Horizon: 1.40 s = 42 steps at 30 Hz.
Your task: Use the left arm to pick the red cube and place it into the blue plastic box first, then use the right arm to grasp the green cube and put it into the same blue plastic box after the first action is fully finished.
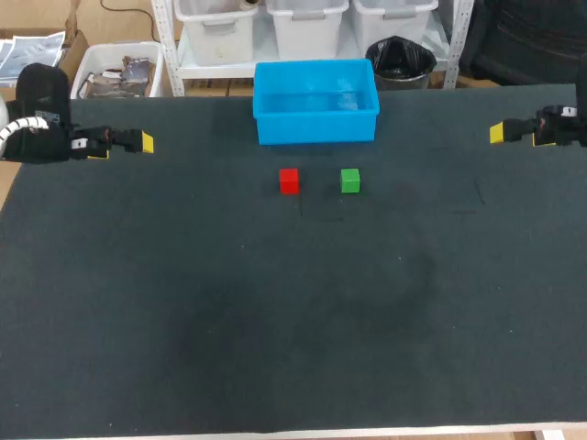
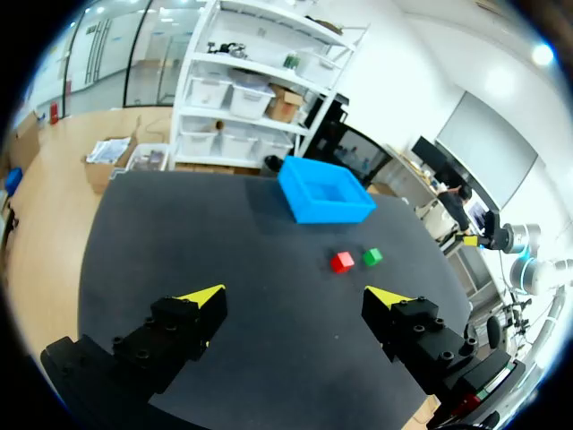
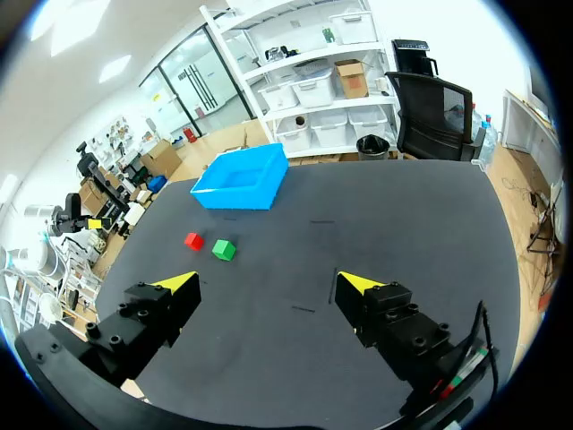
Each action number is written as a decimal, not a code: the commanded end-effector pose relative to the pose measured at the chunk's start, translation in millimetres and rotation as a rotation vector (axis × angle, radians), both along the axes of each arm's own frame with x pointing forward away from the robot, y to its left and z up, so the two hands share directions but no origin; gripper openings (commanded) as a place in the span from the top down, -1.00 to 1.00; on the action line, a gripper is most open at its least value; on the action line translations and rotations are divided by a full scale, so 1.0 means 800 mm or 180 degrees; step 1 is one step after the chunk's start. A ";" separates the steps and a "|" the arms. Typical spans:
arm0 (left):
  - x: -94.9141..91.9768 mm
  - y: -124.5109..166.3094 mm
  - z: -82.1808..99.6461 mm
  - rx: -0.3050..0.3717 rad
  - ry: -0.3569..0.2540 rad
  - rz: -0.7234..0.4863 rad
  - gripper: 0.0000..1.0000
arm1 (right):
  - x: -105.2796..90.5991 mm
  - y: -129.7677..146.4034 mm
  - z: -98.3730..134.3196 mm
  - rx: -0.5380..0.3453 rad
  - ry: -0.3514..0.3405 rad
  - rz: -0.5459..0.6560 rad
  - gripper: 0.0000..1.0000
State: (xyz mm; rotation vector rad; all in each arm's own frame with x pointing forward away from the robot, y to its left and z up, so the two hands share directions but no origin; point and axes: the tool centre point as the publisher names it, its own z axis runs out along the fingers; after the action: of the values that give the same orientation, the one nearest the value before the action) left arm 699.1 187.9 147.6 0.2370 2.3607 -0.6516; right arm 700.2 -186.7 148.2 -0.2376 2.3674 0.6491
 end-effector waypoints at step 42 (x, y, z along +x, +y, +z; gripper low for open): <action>0.033 -0.084 0.014 0.1072 0.0522 0.0883 -1.00 | 0.000 0.000 0.001 -0.0008 0.0003 -0.0006 -1.00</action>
State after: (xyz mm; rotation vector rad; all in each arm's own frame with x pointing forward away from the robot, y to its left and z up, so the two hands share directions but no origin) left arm 715.7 132.6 157.3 0.1096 2.4859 -0.5450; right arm 700.2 -186.7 148.2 -0.2376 2.3674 0.6492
